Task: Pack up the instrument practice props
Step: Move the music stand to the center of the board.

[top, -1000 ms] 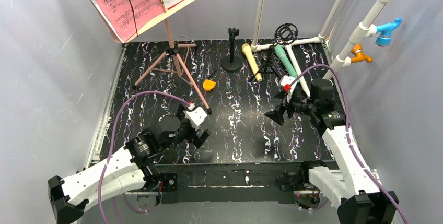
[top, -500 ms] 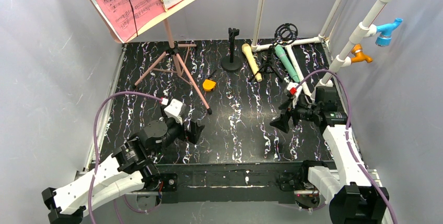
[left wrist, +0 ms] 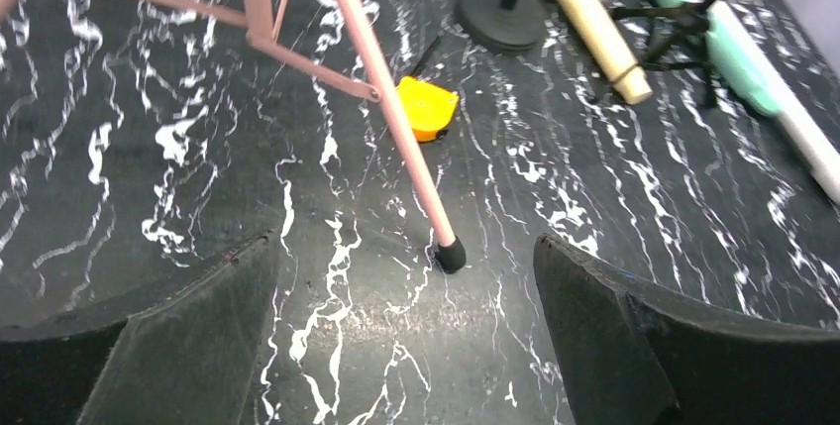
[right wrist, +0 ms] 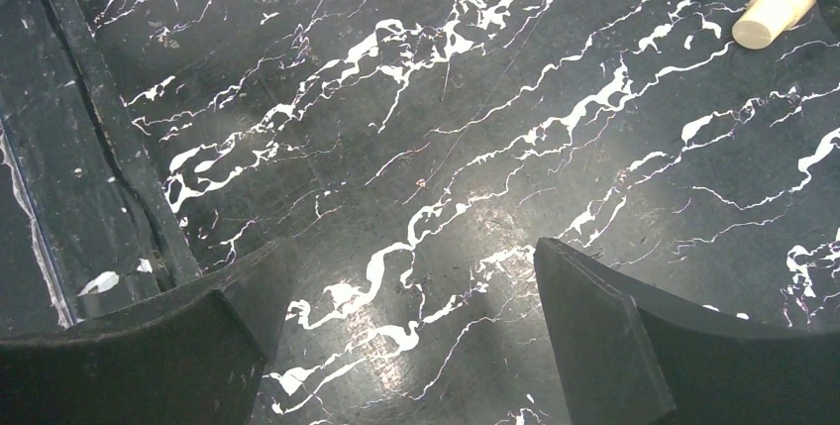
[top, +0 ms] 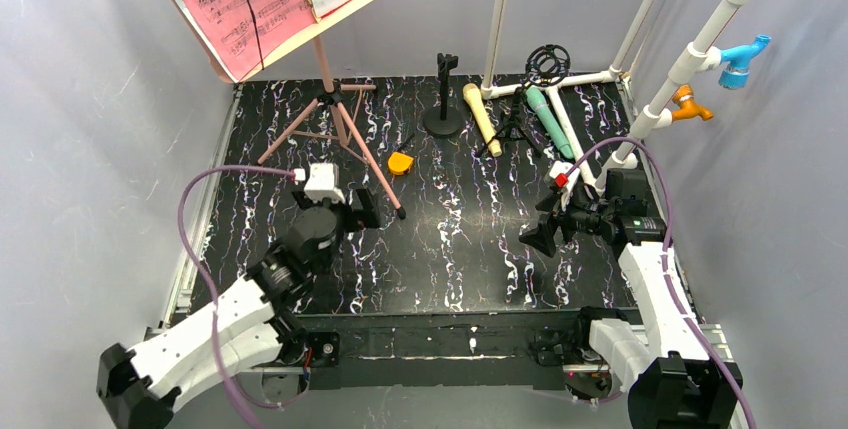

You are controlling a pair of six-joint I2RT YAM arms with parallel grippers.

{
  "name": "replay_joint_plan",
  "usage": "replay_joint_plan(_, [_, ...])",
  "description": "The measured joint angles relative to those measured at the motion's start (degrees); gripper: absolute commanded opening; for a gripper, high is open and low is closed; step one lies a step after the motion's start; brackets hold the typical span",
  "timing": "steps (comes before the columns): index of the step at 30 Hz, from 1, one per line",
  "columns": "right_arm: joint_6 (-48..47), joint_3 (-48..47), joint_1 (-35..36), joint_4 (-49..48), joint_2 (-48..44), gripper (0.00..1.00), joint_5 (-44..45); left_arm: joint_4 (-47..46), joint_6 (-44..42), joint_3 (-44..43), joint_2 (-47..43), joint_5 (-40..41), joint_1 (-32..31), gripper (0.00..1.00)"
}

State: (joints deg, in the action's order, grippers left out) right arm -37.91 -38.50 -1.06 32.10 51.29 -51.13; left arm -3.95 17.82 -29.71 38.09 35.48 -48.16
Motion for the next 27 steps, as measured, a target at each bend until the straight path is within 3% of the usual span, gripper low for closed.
replay_joint_plan(5, [-0.3,0.0,0.0,0.0,0.1,0.98,0.2,-2.1,9.7,-4.9,14.9,-0.3,5.8,0.87])
replay_joint_plan(14, [-0.5,0.1,0.0,0.0,0.3,0.98,0.5,-2.8,25.4,-17.9,35.5,3.8,11.0,0.81])
replay_joint_plan(21, [-0.5,0.1,0.0,-0.1,0.5,0.98,0.9,14.3,34.7,-36.1,50.7,10.6,12.6,0.78])
replay_joint_plan(27, [-0.5,0.1,0.0,0.0,0.6,0.98,0.9,23.1,37.7,-40.9,55.5,13.2,14.3,0.59])
